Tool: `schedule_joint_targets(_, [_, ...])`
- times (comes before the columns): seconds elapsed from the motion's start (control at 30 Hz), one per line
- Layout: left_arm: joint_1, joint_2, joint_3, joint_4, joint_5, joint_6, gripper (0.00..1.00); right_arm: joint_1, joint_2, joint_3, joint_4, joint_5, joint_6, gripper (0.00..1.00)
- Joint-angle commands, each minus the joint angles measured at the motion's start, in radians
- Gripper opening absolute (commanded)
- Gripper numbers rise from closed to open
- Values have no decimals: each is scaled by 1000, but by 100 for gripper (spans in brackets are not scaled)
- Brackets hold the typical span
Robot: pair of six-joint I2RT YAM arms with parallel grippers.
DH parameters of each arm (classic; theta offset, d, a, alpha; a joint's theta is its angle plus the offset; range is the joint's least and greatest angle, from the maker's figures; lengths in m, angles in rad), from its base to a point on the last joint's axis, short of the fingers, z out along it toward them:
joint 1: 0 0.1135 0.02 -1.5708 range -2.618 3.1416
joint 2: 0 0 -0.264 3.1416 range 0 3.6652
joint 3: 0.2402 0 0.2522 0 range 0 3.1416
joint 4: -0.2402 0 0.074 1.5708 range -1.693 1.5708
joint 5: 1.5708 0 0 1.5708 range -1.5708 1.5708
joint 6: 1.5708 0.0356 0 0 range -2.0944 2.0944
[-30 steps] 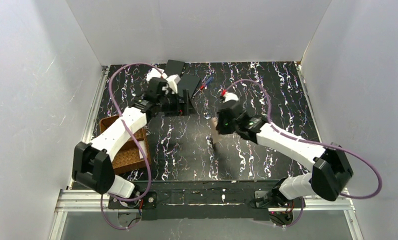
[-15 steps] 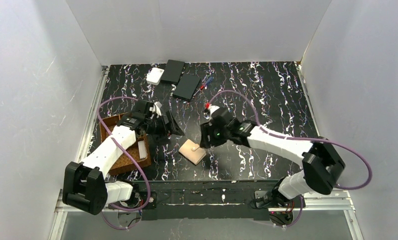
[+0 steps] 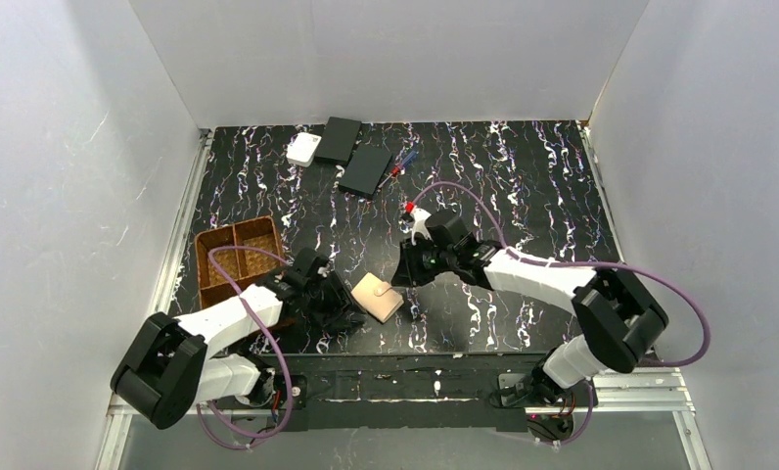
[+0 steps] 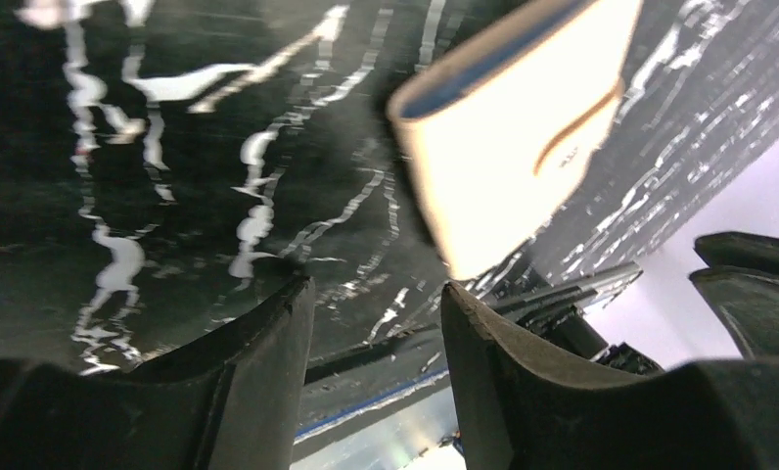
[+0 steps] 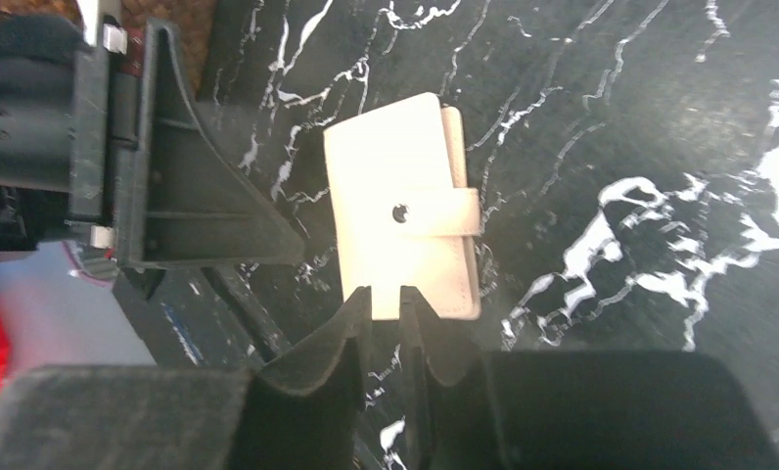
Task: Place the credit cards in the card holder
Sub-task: Open the card holder at the center of the board.
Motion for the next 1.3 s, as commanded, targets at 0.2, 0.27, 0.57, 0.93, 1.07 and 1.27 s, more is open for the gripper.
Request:
schedule_joint_targets(0.2, [-1, 16, -100, 282, -38, -87, 48, -4, 136, -76, 211, -23, 61, 5])
schedule_joint_targets(0.27, [-1, 40, -82, 282, -27, -70, 48, -4, 135, -107, 228, 2, 71, 4])
schedule_joint_targets(0.57, [-1, 132, -28, 298, -13, -36, 47, -4, 157, -288, 429, 10, 244, 3])
schedule_joint_targets(0.93, [-4, 143, 49, 345, 8, 18, 40, -3, 199, -335, 537, -15, 329, 1])
schedule_joint_targets(1.07, [-12, 157, 50, 420, 46, 8, 38, -3, 205, -353, 561, -22, 345, 1])
schedule_joint_targets(1.27, [-19, 180, 41, 439, 33, 27, 19, 3, 173, -338, 509, 2, 312, 1])
